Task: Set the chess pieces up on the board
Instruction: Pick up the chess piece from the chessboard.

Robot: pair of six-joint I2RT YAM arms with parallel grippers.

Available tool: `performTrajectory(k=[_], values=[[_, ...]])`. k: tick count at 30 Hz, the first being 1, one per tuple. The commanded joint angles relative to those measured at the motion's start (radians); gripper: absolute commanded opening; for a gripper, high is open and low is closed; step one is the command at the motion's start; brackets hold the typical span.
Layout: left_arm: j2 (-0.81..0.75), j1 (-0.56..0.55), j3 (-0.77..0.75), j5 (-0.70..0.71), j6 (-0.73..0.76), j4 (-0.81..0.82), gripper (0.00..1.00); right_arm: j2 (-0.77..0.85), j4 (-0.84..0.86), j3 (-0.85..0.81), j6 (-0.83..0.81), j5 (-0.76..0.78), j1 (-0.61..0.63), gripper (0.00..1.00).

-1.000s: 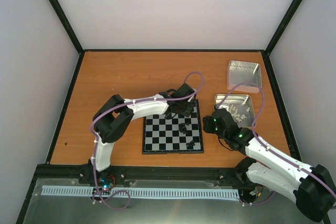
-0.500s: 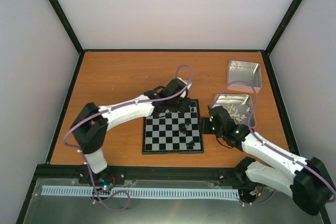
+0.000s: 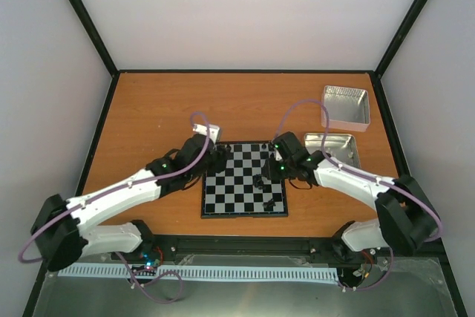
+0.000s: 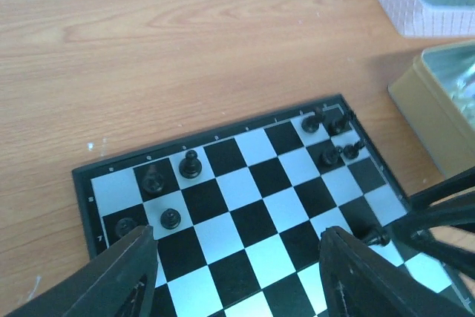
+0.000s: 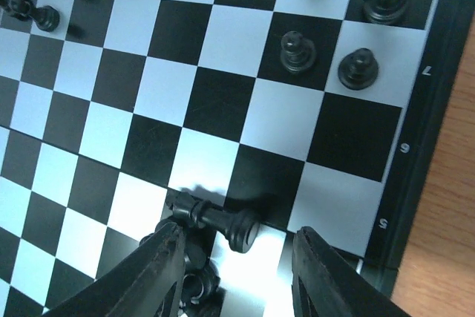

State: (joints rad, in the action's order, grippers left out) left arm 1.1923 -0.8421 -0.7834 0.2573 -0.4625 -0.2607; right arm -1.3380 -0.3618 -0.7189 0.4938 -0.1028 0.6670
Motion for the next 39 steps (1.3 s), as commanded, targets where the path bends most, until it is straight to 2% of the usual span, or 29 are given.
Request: performTrajectory(k=[1, 7, 12, 19, 26, 31, 39], values=[[-0.124, 0.012, 0.069, 0.090, -0.051, 0.092, 0.63, -0.078, -0.044, -0.058, 0.022, 0.036, 0.025, 0.40], [-0.209, 0.018, 0.120, 0.097, -0.048, 0.109, 0.67, -0.164, -0.129, -0.101, -0.035, 0.069, 0.029, 0.40], [-0.194, 0.020, 0.119, 0.093, -0.039, 0.111, 0.67, -0.169, -0.178, -0.108, -0.058, 0.114, 0.029, 0.39], [-0.177, 0.021, 0.110, 0.091, -0.026, 0.115, 0.67, -0.174, -0.155, -0.134, -0.102, 0.102, 0.029, 0.37], [-0.178, 0.023, 0.108, 0.099, -0.016, 0.113, 0.67, -0.237, -0.179, -0.223, -0.177, 0.208, 0.029, 0.40], [-0.177, 0.024, 0.108, 0.096, -0.020, 0.110, 0.67, -0.237, -0.167, -0.251, -0.138, 0.246, 0.028, 0.44], [-0.169, 0.025, 0.112, 0.086, -0.027, 0.116, 0.67, -0.227, -0.114, -0.224, 0.085, 0.314, 0.028, 0.42]])
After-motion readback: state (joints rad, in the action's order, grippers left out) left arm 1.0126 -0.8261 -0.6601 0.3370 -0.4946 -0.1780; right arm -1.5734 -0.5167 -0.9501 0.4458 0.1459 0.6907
